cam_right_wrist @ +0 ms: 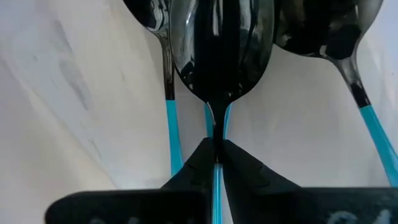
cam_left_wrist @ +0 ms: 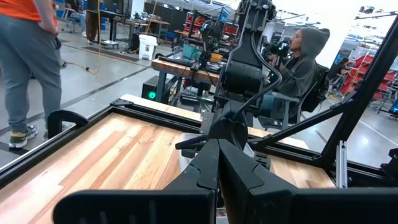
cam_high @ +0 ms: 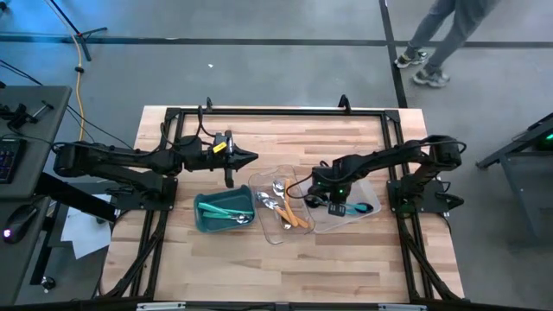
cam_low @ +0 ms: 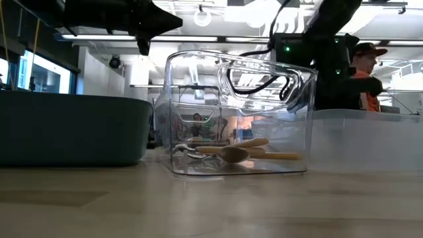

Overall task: Sort silverware by color (type)
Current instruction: Put the blue spoon into the white bin, then return to Home Position

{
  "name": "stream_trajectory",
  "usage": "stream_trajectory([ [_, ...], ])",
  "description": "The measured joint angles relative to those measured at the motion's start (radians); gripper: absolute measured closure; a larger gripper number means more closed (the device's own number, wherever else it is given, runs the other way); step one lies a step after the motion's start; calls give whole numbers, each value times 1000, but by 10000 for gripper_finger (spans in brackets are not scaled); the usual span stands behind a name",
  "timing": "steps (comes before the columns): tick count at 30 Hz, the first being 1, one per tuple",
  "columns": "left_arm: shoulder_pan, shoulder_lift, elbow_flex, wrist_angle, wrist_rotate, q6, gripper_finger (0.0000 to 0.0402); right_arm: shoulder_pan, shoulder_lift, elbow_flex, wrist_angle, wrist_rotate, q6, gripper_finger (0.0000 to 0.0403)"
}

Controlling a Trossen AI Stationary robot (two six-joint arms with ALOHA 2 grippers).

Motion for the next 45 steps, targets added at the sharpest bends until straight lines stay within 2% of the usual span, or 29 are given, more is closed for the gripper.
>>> stream_trajectory([
  [18,0,0,0,0,0,0,401,0,1,-1,1,9,-6,375],
  [21,0,0,0,0,0,0,401,0,1,-1,1,9,-7,359],
  [29,0,0,0,0,0,0,401,0,2,-2,1,15,-9,278],
  [33,0,0,0,0,0,0,401,0,2,-2,1,15,-11,252],
  [40,0,0,0,0,0,0,402,0,-1,-2,-5,13,-40,241],
  [45,0,0,0,0,0,0,401,1,-70,-4,-57,17,-115,242],
])
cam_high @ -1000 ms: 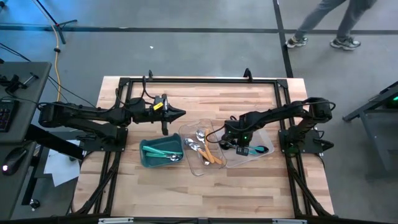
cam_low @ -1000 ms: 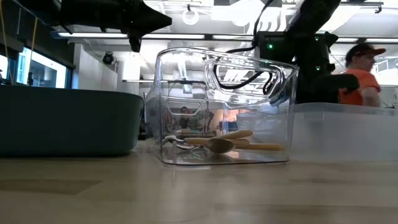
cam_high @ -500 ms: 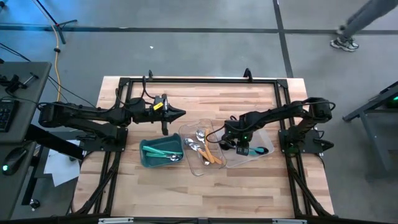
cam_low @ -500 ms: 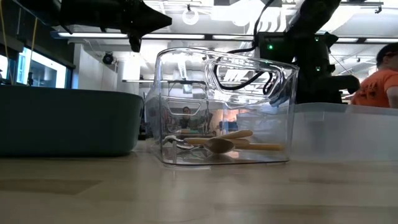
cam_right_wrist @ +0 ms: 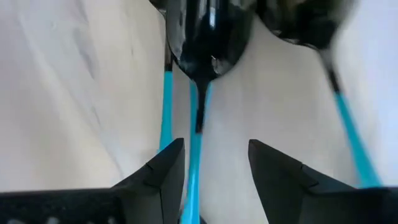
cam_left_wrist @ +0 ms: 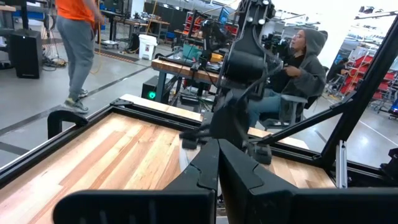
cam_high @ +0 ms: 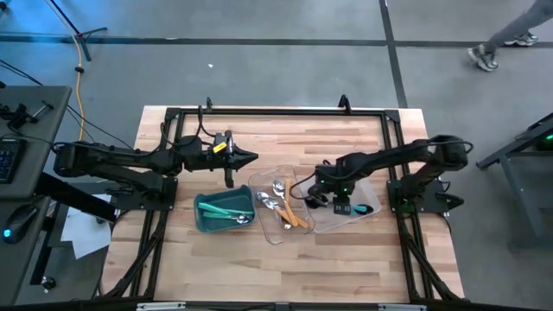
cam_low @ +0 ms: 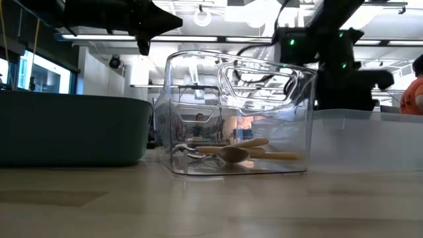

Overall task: Sort silverware by color (type)
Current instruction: Return to Home Position

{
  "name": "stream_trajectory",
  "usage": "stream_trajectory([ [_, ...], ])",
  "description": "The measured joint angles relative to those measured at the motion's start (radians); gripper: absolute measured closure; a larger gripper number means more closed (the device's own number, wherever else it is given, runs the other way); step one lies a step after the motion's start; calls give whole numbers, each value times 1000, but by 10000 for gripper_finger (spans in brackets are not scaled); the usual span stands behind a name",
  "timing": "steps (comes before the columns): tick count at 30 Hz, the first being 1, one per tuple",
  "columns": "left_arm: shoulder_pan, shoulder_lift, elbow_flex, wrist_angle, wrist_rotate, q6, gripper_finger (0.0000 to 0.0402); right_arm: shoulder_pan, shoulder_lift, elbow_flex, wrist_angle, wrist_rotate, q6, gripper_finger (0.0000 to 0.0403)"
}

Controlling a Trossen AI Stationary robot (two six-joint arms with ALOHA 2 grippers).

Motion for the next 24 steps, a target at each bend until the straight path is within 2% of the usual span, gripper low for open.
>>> stream_trajectory([
  [5,0,0,0,-3,0,0,402,0,-148,0,-59,68,3,242],
  [14,0,0,0,-2,0,-8,402,0,-407,-1,-58,208,47,242],
  [18,0,0,0,-1,0,-8,401,0,-466,-1,-66,247,51,243],
  [24,0,0,0,-2,0,-8,401,0,-497,-1,-89,253,65,243],
])
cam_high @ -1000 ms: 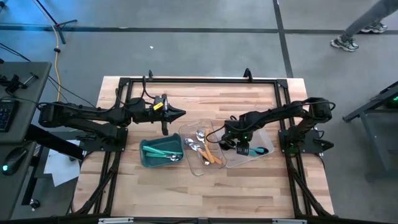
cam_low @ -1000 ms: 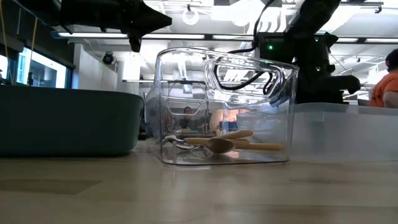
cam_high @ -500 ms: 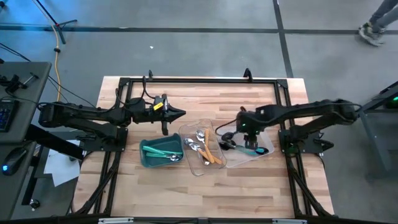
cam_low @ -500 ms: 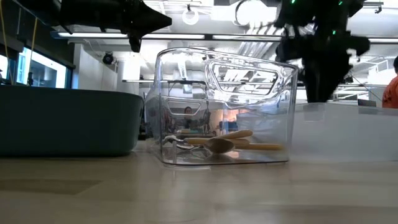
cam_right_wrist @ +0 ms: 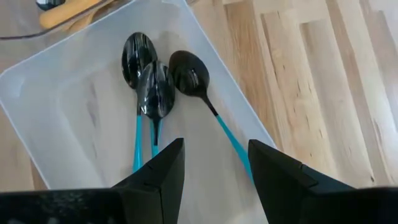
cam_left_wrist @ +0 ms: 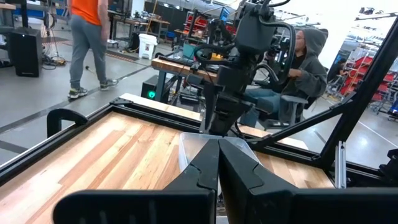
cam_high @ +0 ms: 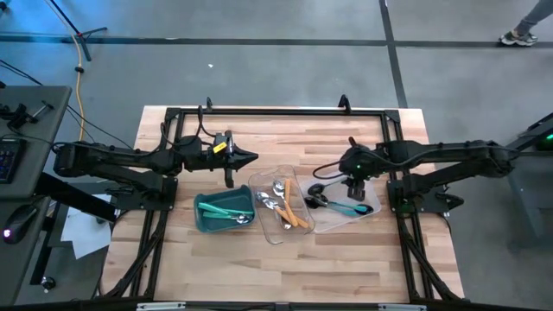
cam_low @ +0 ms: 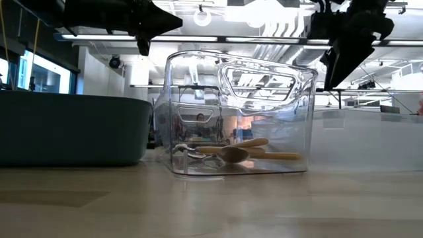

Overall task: Sort silverware by color (type)
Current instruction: Return to Home Position

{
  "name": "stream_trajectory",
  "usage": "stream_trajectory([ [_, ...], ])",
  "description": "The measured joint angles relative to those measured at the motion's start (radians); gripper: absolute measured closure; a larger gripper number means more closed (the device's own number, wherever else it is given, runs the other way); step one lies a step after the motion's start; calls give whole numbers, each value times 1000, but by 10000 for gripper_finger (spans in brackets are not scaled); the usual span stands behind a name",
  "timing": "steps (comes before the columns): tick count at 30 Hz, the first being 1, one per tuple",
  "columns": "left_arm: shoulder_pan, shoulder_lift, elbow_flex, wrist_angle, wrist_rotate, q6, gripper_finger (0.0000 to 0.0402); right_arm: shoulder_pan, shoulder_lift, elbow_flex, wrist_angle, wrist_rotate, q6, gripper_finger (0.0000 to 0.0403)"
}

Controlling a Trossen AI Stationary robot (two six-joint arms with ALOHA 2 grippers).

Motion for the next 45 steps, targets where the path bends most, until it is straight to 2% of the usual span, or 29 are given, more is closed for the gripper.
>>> stream_trajectory([
  [4,0,0,0,0,0,0,402,0,-1,0,76,1,-1,243],
  [13,0,0,0,3,-5,-1,401,-63,37,0,741,-7,-16,243],
  [16,0,0,0,6,-17,-1,401,-95,69,0,917,-43,-4,243],
  [19,0,0,0,11,-19,-1,402,-115,96,0,1013,-81,2,243],
  [26,0,0,0,11,-19,-1,402,-144,103,0,1037,-159,47,243],
  [35,0,0,0,10,-19,-1,401,-145,101,0,1034,-163,51,247],
  [38,0,0,0,10,-19,-1,401,-145,101,0,1037,-181,51,278],
  [43,0,0,0,41,-19,-1,401,-151,96,0,1033,-238,52,386],
  [45,0,-2,0,53,-20,0,401,-158,86,0,1037,-277,61,389],
])
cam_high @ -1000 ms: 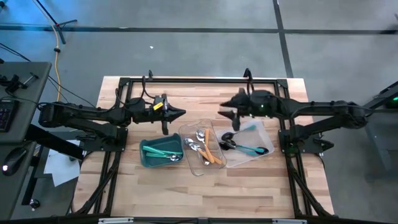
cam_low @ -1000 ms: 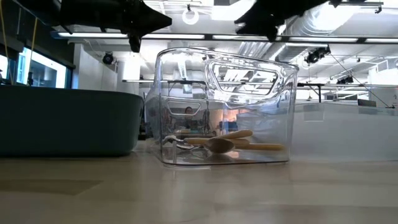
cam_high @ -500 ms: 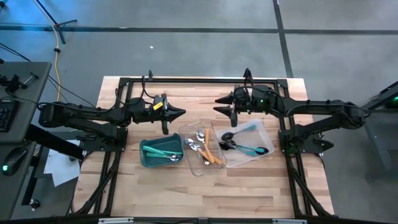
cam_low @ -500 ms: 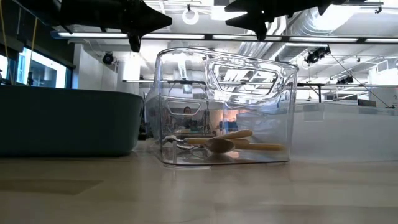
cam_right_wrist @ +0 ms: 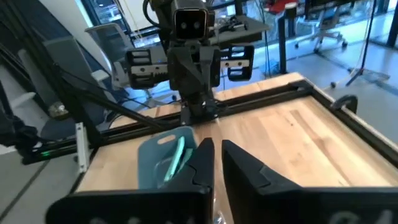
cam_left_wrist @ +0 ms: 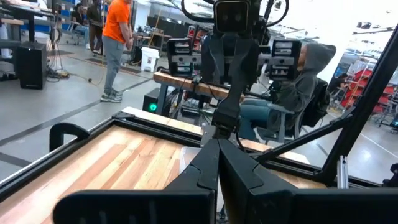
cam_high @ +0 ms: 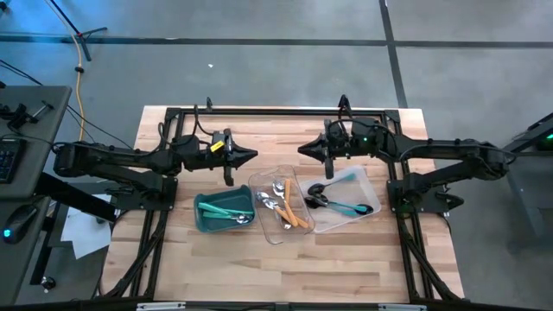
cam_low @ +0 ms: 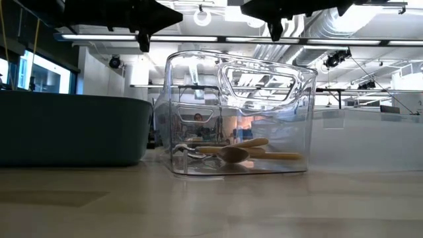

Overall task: Sort silverware by color (type)
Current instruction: Return to Home Position

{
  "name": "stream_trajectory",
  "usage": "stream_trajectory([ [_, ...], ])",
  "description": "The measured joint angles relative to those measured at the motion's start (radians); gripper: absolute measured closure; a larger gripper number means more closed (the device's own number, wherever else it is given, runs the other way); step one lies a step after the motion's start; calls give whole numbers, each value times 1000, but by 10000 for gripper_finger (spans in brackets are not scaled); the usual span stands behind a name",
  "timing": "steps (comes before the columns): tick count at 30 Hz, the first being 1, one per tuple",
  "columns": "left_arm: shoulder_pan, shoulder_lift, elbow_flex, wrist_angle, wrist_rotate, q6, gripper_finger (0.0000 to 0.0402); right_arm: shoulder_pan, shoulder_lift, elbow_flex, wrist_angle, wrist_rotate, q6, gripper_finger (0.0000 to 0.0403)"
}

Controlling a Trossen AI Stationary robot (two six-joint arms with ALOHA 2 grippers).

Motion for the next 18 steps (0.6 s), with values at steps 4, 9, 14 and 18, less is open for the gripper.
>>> stream_trajectory([
  [4,0,0,0,3,0,0,401,-16,-32,0,-30,-14,5,391],
  [9,0,0,0,3,0,3,402,-30,-56,0,-39,-19,-19,397],
  [14,9,-5,0,4,0,9,402,-30,-56,0,-36,-32,-44,401],
  [18,24,-11,0,3,0,8,402,-30,-56,0,-57,-48,-63,402],
])
